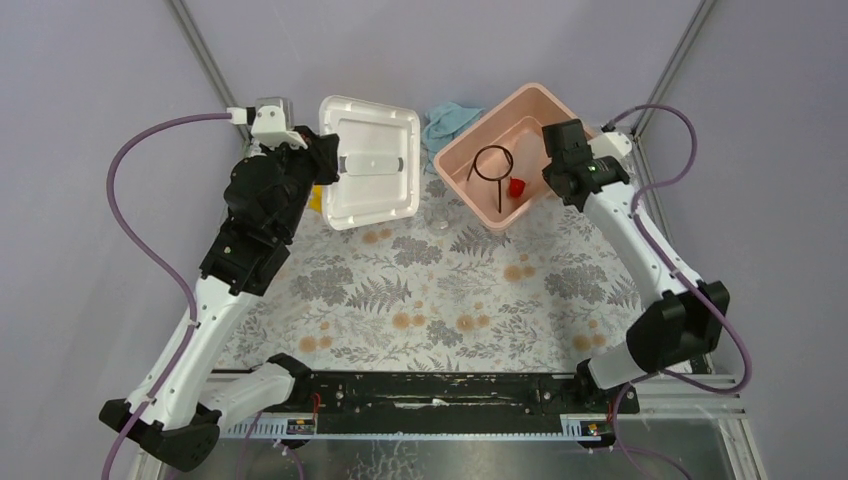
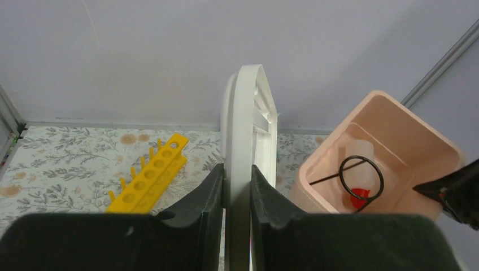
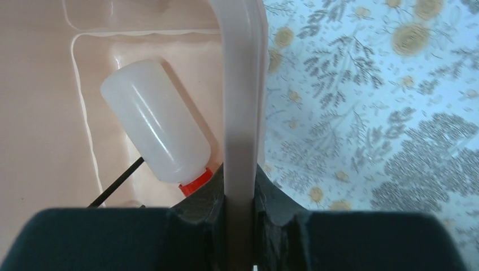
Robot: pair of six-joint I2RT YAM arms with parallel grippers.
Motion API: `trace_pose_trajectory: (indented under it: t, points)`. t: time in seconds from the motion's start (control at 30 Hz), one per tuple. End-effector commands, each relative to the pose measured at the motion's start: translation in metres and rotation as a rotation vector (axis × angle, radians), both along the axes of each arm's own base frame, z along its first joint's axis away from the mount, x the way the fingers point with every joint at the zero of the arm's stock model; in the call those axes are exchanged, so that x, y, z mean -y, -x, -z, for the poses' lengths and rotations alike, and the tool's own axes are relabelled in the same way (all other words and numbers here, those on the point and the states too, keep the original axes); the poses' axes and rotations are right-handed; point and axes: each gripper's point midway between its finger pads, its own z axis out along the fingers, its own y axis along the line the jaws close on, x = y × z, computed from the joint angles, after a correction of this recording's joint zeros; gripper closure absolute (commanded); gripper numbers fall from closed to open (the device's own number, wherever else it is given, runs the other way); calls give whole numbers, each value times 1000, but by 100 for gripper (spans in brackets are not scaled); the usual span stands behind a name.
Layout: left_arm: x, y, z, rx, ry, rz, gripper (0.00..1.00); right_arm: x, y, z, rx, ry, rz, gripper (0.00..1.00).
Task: Organize the chemistry lab equipment
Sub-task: Pick up the storage box at the center of the board, then place the storage box at the center of the board.
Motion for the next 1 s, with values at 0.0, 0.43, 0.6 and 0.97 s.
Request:
trace_pose_trajectory:
  t: [0.0, 0.43, 0.6, 0.97]
  points:
    - [-8, -1, -20, 97, 6, -40, 100, -18, -61, -60, 248, -36, -13, 100]
    - [-22, -5, -6, 79, -88, -114, 100, -66, -164, -39, 199, 44, -195, 100]
    - [-29, -2, -9, 89, -104, -140, 100, -80, -183, -23, 145, 96, -304, 100]
    - [-33, -1, -12, 94, -97, -158, 100, -109, -185, 15, 62, 137, -547, 100]
